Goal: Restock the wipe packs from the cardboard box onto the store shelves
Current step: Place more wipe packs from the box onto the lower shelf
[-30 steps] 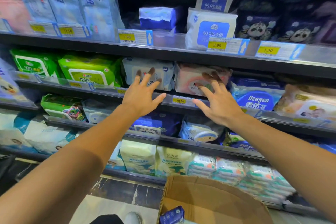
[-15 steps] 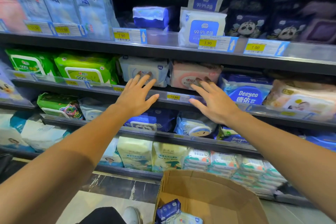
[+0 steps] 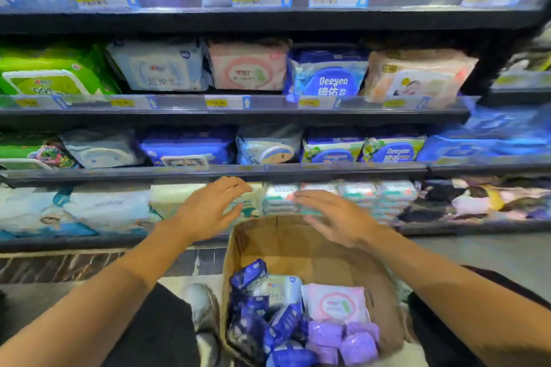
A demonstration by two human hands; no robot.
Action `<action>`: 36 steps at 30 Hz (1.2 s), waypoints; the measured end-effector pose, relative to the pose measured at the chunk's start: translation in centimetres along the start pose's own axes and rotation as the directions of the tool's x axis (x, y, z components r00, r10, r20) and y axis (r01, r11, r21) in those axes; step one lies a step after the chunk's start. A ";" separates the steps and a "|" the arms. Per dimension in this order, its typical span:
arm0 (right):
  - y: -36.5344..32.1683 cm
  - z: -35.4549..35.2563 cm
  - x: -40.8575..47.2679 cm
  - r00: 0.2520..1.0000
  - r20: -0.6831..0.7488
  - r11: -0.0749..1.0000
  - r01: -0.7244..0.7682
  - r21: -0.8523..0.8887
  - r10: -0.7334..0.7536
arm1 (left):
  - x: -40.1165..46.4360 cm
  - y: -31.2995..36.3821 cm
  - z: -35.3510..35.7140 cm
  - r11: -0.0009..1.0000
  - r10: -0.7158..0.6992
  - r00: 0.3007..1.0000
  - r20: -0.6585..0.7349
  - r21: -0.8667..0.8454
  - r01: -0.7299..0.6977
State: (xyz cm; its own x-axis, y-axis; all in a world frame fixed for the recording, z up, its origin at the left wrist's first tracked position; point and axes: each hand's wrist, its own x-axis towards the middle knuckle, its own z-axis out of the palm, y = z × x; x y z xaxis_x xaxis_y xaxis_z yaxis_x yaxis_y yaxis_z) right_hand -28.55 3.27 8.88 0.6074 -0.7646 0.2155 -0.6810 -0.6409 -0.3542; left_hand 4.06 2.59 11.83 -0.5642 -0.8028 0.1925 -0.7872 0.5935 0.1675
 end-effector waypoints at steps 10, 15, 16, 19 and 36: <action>6.4 8.7 -9.8 0.855 0.385 0.920 -0.391 0.037 0.348 | 0.0 4.7 14.9 0.983 -0.052 0.768 0.638 -0.100 0.151; 8.7 12.9 -12.5 0.738 0.510 0.869 -0.492 -0.039 0.441 | -0.8 5.5 20.6 0.978 -0.121 0.683 0.721 -0.030 0.205; 9.0 13.7 -13.0 0.711 0.531 0.854 -0.518 -0.049 0.461 | -1.0 5.5 21.5 0.973 -0.141 0.663 0.736 -0.020 0.229; 9.4 15.7 -14.1 0.648 0.581 0.825 -0.561 -0.074 0.493 | -1.8 5.3 24.6 0.959 -0.181 0.595 0.783 0.007 0.283; 11.5 24.4 -15.6 0.056 0.529 0.234 -0.933 -0.274 0.847 | -1.6 4.6 32.5 0.772 -0.540 0.313 0.781 0.312 0.554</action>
State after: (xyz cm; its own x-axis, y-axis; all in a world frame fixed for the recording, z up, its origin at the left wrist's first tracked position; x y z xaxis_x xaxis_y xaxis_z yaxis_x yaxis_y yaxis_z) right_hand -35.84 9.49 -20.70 -0.3258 -0.5494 -0.7694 -0.8380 0.5446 -0.0340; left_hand -6.77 4.74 -19.17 0.0543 -0.6165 -0.7854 -0.9979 -0.0047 -0.0653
